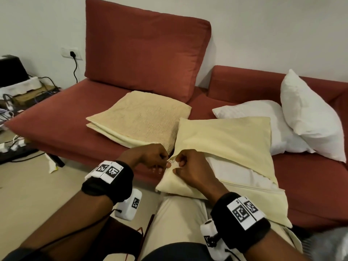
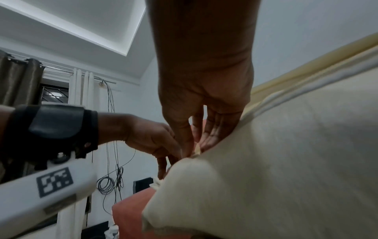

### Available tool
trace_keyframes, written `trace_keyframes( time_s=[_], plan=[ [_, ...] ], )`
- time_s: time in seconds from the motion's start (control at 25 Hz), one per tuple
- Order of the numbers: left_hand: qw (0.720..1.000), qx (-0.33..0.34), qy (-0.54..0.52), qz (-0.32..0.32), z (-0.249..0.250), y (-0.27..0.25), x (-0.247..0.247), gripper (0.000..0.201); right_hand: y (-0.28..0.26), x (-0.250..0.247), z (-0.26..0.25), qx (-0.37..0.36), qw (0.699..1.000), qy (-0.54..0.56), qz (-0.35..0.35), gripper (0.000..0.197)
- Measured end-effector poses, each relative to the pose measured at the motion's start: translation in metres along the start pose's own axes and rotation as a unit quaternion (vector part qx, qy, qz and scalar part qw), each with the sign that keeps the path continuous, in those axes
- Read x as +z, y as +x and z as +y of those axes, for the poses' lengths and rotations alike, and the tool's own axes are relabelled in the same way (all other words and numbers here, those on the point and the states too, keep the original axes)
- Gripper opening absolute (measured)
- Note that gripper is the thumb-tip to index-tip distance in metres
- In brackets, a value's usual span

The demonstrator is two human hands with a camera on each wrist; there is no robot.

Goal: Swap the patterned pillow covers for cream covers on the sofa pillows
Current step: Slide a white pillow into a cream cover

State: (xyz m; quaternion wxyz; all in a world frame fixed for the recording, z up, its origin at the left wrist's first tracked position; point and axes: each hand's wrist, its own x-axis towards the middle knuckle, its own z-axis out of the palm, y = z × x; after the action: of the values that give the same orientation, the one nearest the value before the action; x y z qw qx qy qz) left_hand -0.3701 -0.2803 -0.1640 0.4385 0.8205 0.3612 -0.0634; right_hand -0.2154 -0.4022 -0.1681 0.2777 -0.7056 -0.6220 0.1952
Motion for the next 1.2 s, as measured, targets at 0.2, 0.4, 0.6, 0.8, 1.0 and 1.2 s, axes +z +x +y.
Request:
trace_keyframes(
  time_s=[0.2, 0.4, 0.6, 0.8, 1.0, 1.2],
  plan=[
    [1.0, 0.013, -0.019, -0.008, 0.009, -0.001, 0.001, 0.027, 0.003, 0.01, -0.006, -0.068, 0.997, -0.032, 0.032, 0.018],
    [0.997, 0.049, -0.046, -0.023, 0.006, -0.004, -0.002, 0.024, 0.011, 0.015, -0.009, -0.064, 0.992, -0.106, 0.012, 0.009],
    [0.996, 0.089, -0.024, 0.015, 0.005, -0.007, -0.005, 0.023, 0.015, 0.013, -0.013, -0.058, 0.992, -0.113, 0.005, 0.006],
    [0.989, 0.116, -0.006, 0.09, 0.006, -0.014, -0.009, 0.012, 0.021, 0.005, -0.005, -0.027, 0.998, -0.039, 0.05, 0.015],
    [0.969, 0.112, 0.168, 0.144, 0.023, -0.004, 0.011, 0.033, 0.013, -0.006, -0.008, -0.019, 0.995, 0.007, 0.095, 0.017],
    [0.954, 0.182, 0.175, 0.159, 0.041, -0.004, 0.01, 0.015, -0.002, -0.034, -0.004, -0.005, 0.991, 0.023, 0.13, 0.016]
  ],
)
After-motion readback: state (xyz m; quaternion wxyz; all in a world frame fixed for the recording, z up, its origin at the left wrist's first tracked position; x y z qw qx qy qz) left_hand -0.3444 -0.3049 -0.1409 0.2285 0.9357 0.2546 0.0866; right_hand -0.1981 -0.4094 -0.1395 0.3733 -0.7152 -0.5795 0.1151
